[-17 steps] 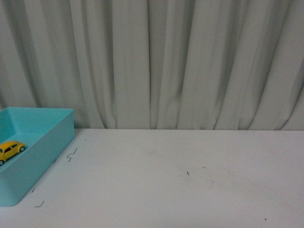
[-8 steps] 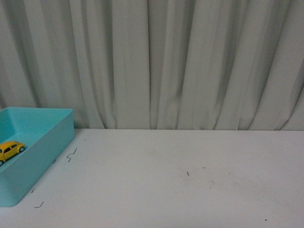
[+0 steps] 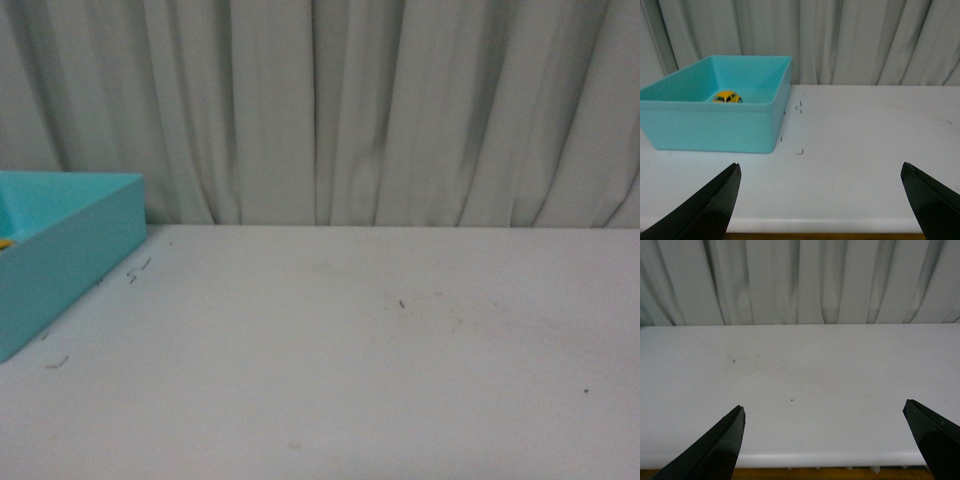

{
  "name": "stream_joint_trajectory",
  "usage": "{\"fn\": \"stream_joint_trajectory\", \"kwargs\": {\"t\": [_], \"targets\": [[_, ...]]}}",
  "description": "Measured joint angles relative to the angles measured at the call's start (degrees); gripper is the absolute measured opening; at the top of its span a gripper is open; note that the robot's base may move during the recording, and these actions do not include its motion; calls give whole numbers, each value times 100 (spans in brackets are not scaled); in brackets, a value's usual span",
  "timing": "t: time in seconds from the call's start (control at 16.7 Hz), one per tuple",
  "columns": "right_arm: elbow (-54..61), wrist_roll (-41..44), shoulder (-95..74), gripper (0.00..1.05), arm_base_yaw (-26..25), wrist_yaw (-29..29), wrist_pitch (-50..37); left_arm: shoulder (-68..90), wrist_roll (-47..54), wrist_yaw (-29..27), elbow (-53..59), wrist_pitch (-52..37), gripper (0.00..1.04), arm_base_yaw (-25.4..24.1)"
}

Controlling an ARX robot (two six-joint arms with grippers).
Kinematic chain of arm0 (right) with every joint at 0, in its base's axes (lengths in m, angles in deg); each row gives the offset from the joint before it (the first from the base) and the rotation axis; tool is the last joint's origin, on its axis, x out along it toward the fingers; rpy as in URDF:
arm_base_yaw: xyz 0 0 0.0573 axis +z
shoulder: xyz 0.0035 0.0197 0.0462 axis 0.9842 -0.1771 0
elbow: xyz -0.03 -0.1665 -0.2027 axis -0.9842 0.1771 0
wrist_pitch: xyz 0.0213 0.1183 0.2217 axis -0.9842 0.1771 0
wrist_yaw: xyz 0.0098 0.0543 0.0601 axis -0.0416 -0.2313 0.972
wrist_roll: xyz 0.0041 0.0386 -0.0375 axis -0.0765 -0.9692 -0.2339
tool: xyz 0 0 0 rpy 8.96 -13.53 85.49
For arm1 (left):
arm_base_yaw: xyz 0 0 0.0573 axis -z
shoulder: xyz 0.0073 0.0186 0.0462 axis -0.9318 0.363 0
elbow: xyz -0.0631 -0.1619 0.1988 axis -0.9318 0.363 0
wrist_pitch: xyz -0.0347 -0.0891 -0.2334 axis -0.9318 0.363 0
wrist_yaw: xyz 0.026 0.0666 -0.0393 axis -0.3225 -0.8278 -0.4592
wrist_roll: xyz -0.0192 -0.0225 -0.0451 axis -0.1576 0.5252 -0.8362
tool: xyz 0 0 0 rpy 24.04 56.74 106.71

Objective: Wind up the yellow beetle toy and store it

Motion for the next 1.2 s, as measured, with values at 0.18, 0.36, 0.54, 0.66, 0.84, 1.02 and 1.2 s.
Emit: {"fn": "stream_joint_trajectory", "kwargs": {"t": [0.18,0.36,0.54,0.66,0.84,1.02,1.2], "targets": [[0,-4,0,98,0,7,4,0,-11,4,0,9,98,0],[0,-20,0,98,0,-4,4,0,-20,-4,0,4,98,0],[0,-22,0,98,0,2,7,0,-17,-4,0,0,98,0],[0,-24,-2,98,0,2,11,0,-17,0,0,0,98,0],[0,-20,0,98,0,7,9,0,-17,2,0,7,98,0],[0,-24,-2,98,0,4,11,0,-17,0,0,2,98,0],[0,-24,0,98,0,0,2,2,-17,0,0,4,98,0]]}}
